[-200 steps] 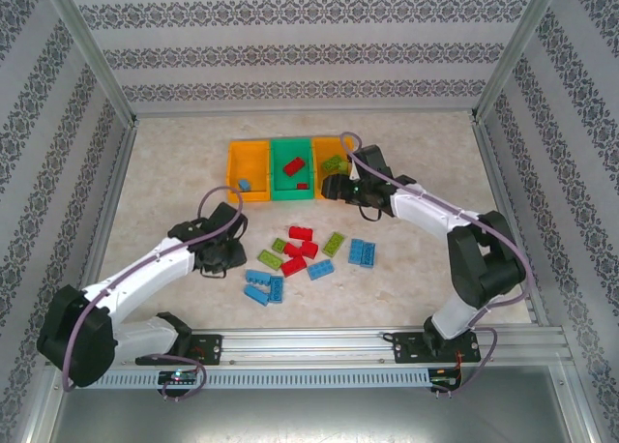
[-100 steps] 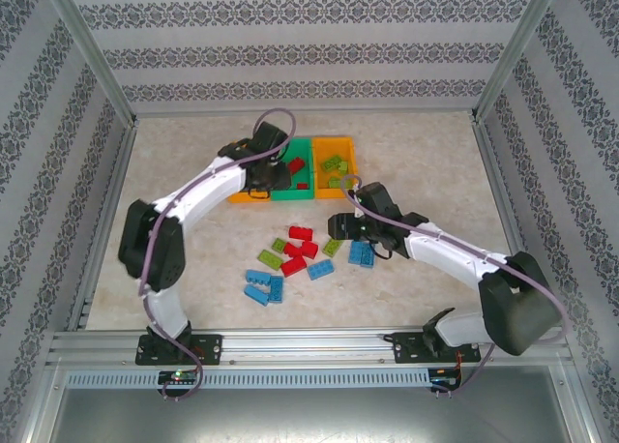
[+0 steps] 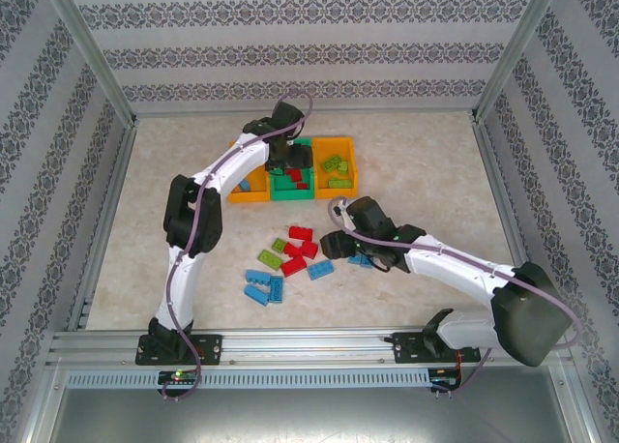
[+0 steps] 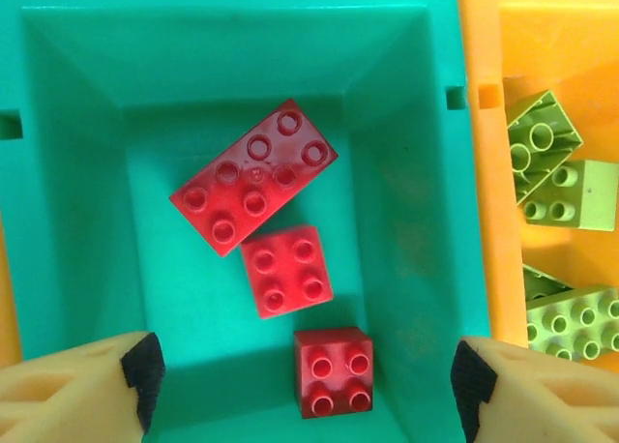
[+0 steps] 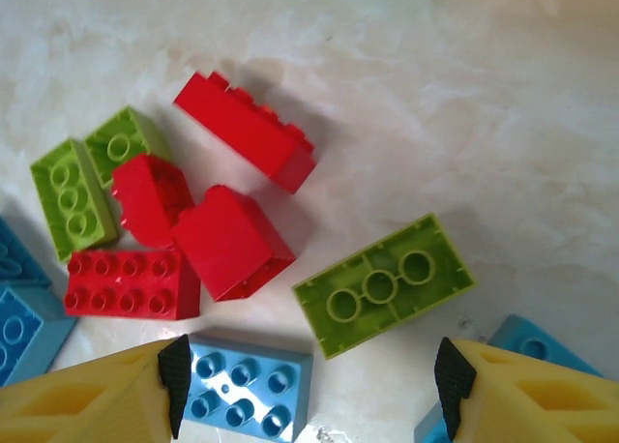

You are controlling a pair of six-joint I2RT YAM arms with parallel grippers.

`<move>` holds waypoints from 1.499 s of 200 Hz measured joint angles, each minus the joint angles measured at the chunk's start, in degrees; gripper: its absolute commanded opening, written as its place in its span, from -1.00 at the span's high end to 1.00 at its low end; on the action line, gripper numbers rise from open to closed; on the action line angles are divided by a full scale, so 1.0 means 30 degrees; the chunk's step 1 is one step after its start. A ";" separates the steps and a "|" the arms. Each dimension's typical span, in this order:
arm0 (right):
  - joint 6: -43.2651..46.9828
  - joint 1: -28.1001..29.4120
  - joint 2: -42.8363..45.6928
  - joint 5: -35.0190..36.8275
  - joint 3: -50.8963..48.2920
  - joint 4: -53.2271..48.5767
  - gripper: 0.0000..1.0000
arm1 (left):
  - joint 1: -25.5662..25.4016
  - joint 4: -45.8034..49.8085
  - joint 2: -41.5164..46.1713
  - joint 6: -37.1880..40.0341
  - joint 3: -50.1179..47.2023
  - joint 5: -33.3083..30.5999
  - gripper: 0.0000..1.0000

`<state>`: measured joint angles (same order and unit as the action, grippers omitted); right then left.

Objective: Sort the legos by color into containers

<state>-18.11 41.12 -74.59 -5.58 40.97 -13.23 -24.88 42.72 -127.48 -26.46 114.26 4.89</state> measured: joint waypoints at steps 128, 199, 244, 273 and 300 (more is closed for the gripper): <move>0.6776 0.2127 -0.6601 -0.0007 0.5719 -0.3359 -0.40 | 0.0255 -0.2521 0.9581 -0.0342 -1.1103 0.1741 -0.99; 0.8371 0.2127 -0.8990 -0.0211 0.7512 -0.4925 -0.26 | 0.2339 -0.4226 1.2444 -0.1341 -1.5992 0.3665 -0.99; 0.8837 0.2127 -0.9486 -0.0415 0.8189 -0.5370 0.04 | 0.2710 -0.4641 1.3937 -0.1428 -1.7507 0.3956 -0.99; 0.8983 0.2113 -0.9588 -0.0459 0.8327 -0.5450 0.17 | 0.3060 -0.4845 1.4222 -0.1494 -1.8309 0.4014 -0.99; 0.8969 0.2076 -0.9566 -0.0415 0.8327 -0.5464 0.22 | 0.3315 -0.4940 1.4411 -0.1515 -1.8877 0.4058 -0.99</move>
<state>8.80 47.35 -103.28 -6.83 65.95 -29.63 -14.94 27.90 -84.25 -31.00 57.63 17.06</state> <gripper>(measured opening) 0.399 0.994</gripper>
